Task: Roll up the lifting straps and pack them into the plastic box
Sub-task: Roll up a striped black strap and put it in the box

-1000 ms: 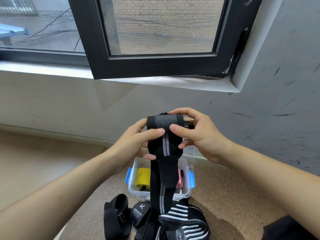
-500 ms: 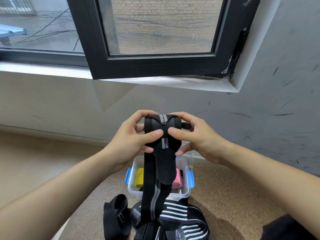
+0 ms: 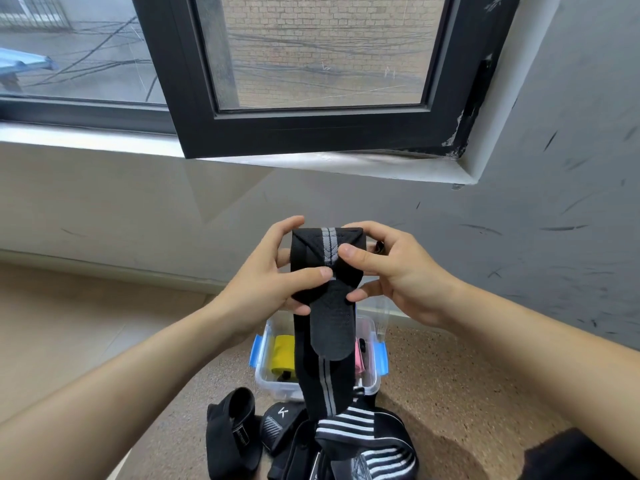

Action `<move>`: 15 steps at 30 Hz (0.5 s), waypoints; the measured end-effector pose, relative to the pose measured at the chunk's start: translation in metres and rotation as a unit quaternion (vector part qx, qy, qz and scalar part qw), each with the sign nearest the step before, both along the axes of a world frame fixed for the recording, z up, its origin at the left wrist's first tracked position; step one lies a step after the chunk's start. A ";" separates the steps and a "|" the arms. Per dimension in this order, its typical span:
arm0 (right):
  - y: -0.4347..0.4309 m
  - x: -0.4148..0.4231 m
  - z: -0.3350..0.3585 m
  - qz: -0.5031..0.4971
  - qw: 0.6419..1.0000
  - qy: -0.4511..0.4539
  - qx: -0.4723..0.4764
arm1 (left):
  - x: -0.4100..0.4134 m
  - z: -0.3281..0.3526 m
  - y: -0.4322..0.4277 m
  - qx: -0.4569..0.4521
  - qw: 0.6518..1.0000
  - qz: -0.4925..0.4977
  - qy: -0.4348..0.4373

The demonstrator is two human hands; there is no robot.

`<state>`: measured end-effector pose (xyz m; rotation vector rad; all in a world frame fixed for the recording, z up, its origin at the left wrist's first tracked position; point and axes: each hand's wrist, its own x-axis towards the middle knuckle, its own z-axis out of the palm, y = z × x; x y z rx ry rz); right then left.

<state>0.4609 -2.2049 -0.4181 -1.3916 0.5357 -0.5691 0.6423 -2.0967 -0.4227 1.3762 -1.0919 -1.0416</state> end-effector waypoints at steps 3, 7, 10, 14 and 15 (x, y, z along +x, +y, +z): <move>0.000 0.001 -0.001 -0.004 1.000 -0.001 -0.011 | -0.001 0.001 0.001 0.046 0.999 -0.026 0.013; -0.001 0.002 -0.005 -0.004 1.000 0.003 -0.026 | -0.002 0.006 0.003 0.072 0.997 -0.025 0.020; 0.000 0.002 -0.007 0.000 0.998 0.005 -0.059 | -0.001 0.007 0.004 0.067 0.997 -0.008 0.039; 0.001 0.002 -0.007 -0.003 0.996 0.022 -0.091 | 0.003 0.005 0.003 0.050 0.998 -0.002 0.040; 0.001 0.003 -0.006 -0.005 0.996 0.026 -0.089 | 0.004 0.004 0.002 0.047 0.998 -0.003 0.040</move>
